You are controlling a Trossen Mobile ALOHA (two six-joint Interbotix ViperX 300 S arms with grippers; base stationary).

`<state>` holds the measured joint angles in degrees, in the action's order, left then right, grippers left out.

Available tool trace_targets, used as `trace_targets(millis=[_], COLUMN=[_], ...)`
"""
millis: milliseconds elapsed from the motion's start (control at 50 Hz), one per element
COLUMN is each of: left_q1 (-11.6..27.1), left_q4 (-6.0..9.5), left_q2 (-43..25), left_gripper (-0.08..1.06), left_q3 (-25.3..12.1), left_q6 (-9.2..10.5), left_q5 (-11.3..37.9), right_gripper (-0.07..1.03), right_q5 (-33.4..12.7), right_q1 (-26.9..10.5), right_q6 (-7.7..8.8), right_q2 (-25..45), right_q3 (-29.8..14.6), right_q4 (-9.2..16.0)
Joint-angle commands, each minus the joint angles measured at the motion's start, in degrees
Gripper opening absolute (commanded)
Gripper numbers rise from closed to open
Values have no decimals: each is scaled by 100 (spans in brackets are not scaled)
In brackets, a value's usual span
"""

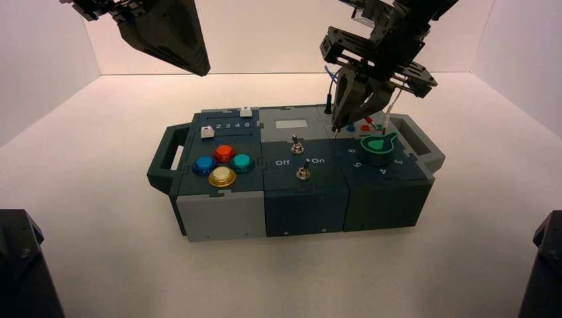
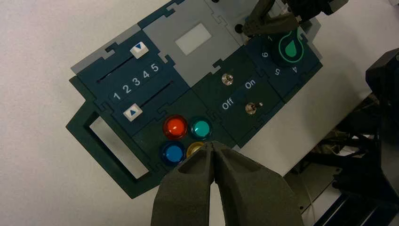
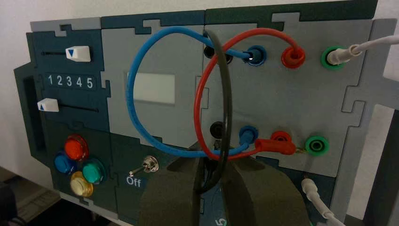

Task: Insert the black wire.

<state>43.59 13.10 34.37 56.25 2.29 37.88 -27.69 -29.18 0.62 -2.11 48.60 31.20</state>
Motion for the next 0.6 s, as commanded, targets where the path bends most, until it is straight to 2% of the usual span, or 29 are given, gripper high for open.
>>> trace_targets(millis=[20, 600], left_q1=[9, 9], left_q4=[-18, -97], left_q2=[18, -255], left_gripper=[-3, -3], left_q3=[-211, -466], left_q6=[-9, -35], left_q5=[-26, -18], right_gripper=[-2, -2], right_q5=[62, 123], right_q1=[18, -62], right_q6=[-9, 9], right_q2=[-167, -483], right_q3=[-141, -246], right_q4=[-114, -844])
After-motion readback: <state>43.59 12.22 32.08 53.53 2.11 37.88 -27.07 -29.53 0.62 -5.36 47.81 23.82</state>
